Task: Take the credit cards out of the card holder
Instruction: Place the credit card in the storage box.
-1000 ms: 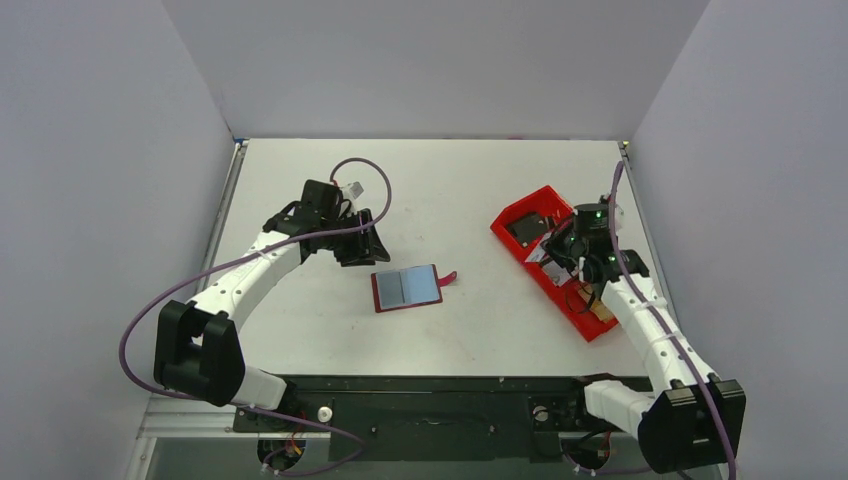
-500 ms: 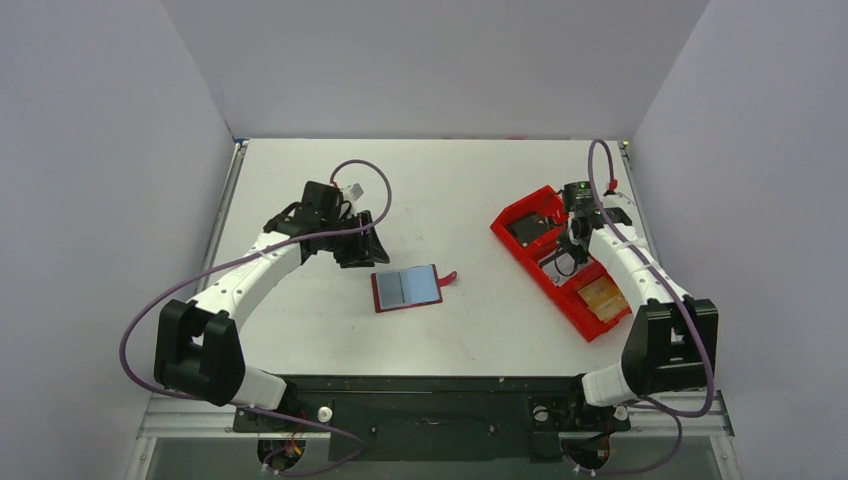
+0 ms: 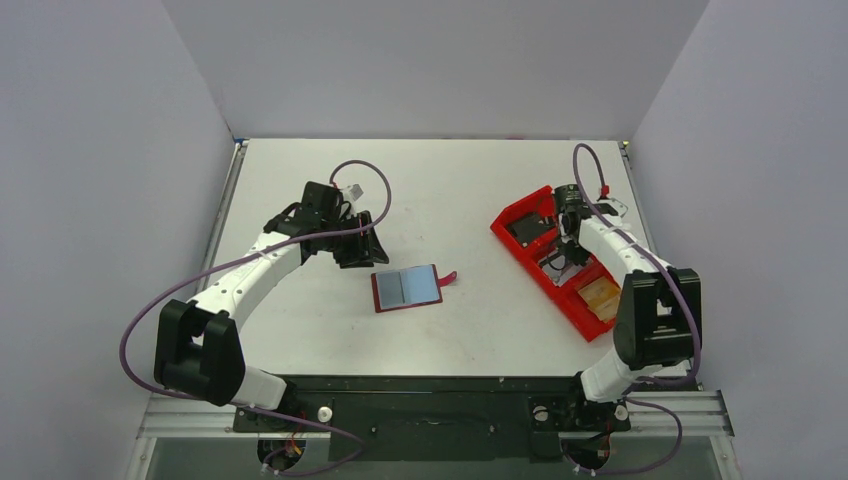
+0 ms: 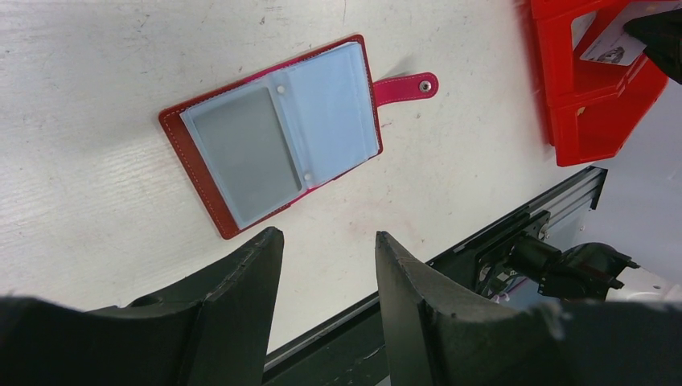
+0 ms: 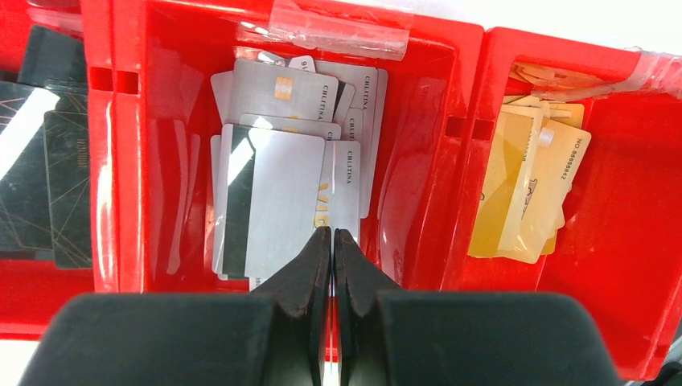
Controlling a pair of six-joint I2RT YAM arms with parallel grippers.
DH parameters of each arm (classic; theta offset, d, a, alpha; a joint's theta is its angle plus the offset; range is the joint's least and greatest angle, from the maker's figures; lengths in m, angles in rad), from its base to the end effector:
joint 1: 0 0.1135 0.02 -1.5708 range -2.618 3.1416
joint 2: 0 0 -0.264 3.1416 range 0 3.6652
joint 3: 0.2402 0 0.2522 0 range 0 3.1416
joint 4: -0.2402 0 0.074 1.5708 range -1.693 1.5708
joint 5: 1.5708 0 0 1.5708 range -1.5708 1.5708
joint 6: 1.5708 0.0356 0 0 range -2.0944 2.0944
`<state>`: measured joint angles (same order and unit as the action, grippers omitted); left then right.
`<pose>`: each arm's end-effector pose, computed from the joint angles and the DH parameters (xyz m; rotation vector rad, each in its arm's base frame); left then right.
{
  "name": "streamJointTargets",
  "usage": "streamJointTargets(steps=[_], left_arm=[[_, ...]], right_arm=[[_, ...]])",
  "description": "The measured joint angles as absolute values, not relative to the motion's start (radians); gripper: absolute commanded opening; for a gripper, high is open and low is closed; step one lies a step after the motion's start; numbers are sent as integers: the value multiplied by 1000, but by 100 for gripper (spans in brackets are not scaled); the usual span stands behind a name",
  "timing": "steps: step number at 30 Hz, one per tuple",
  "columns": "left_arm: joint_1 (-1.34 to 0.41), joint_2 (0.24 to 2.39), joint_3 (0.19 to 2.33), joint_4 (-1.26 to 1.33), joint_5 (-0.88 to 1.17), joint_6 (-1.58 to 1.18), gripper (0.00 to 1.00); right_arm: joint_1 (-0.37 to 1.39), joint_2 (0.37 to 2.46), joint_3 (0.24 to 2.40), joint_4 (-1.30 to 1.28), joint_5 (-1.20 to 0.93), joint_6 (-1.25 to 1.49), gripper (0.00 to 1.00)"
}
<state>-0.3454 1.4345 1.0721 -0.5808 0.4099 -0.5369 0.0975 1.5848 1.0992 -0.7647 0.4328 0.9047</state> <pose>0.2747 -0.1139 0.2580 -0.0744 2.6213 -0.8543 0.3019 0.0145 0.2153 1.1234 2.3918 -0.3041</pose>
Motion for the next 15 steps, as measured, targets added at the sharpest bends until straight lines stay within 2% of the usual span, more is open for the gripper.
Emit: streamJointTargets(steps=[4, 9, 15], left_arm=[[-345, 1435, 1072, -581, 405, -536, 44], [-345, 1435, 1072, -581, 403, -536, 44], [-345, 1435, 1070, -582, 400, -535, 44]], right_arm=[[93, 1608, 1100, -764, 434, 905, 2], [86, 1617, 1100, -760, 430, 905, 24], [86, 1612, 1100, -752, 405, 896, 36]])
